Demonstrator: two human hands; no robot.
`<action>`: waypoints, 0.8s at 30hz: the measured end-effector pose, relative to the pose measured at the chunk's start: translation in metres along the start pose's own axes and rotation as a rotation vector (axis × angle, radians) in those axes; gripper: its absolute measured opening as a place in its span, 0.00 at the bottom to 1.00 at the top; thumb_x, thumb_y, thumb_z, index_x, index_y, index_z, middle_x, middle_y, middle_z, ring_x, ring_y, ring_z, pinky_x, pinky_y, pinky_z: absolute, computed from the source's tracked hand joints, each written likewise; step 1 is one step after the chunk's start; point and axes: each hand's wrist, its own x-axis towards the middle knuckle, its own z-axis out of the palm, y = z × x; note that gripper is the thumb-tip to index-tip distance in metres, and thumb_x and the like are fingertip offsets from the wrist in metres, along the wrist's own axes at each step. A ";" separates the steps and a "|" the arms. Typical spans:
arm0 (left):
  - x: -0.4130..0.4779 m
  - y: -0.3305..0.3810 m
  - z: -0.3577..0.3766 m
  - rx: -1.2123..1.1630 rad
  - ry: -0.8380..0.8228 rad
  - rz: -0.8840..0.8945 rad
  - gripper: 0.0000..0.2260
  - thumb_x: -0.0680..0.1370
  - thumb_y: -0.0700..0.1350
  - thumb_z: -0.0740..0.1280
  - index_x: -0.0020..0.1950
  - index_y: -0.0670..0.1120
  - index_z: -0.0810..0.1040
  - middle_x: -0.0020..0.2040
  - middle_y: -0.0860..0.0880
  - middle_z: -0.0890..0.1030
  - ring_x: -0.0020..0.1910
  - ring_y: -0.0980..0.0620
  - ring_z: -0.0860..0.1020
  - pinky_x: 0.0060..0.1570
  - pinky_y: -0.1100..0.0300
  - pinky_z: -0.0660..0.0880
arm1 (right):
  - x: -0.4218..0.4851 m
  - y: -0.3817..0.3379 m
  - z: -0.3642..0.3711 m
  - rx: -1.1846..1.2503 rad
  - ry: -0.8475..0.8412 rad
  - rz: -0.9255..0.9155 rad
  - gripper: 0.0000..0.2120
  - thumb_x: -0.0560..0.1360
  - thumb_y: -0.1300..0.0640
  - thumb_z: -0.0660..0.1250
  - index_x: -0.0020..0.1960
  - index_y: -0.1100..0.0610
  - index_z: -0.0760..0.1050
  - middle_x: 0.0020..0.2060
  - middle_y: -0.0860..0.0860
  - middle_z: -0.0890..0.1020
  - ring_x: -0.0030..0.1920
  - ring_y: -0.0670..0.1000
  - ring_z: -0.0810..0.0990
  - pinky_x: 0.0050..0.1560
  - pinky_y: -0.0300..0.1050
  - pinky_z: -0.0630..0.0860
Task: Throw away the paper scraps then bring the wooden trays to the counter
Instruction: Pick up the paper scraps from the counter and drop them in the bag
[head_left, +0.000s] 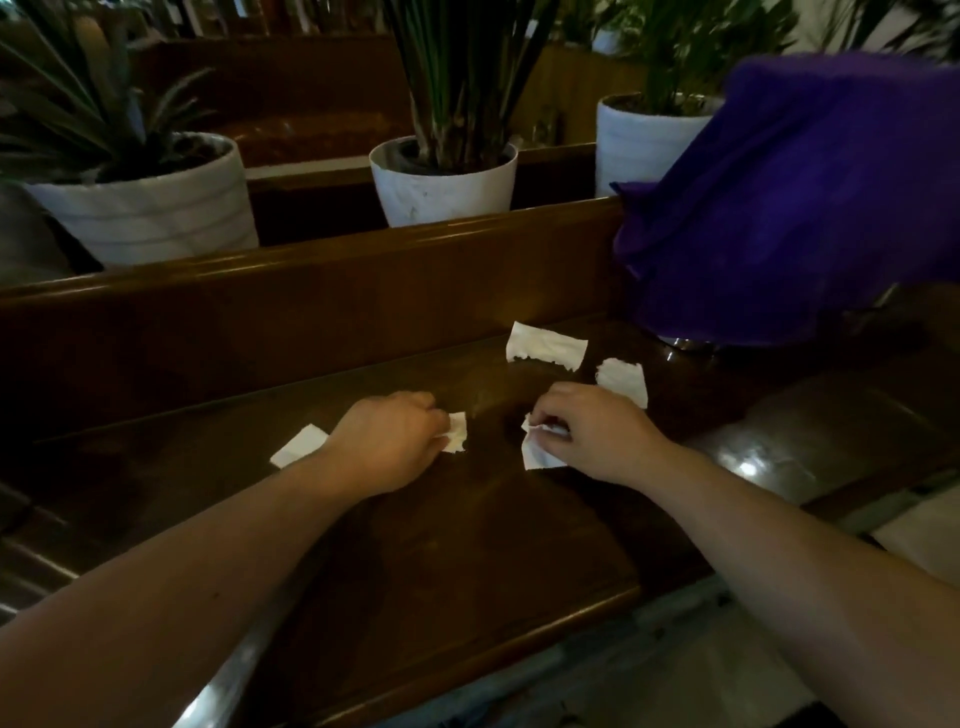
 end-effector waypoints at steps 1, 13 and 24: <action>0.004 0.004 -0.001 -0.012 0.027 0.000 0.14 0.80 0.53 0.58 0.63 0.51 0.74 0.56 0.50 0.77 0.51 0.52 0.75 0.47 0.53 0.78 | -0.001 0.009 -0.006 0.005 0.010 0.032 0.08 0.76 0.49 0.65 0.53 0.50 0.78 0.48 0.46 0.78 0.47 0.45 0.77 0.46 0.46 0.77; 0.044 0.038 -0.016 -0.106 0.252 0.035 0.13 0.79 0.53 0.57 0.56 0.50 0.77 0.49 0.51 0.79 0.45 0.53 0.77 0.39 0.53 0.78 | 0.018 0.109 -0.042 -0.066 -0.127 0.306 0.14 0.73 0.46 0.67 0.56 0.51 0.77 0.52 0.49 0.73 0.51 0.51 0.74 0.46 0.48 0.72; 0.033 0.029 -0.019 -0.098 0.227 -0.081 0.13 0.79 0.53 0.57 0.58 0.50 0.76 0.51 0.51 0.79 0.46 0.54 0.76 0.41 0.55 0.78 | 0.038 0.087 -0.042 0.037 -0.035 0.109 0.06 0.76 0.50 0.65 0.50 0.50 0.77 0.43 0.45 0.76 0.43 0.47 0.76 0.39 0.45 0.70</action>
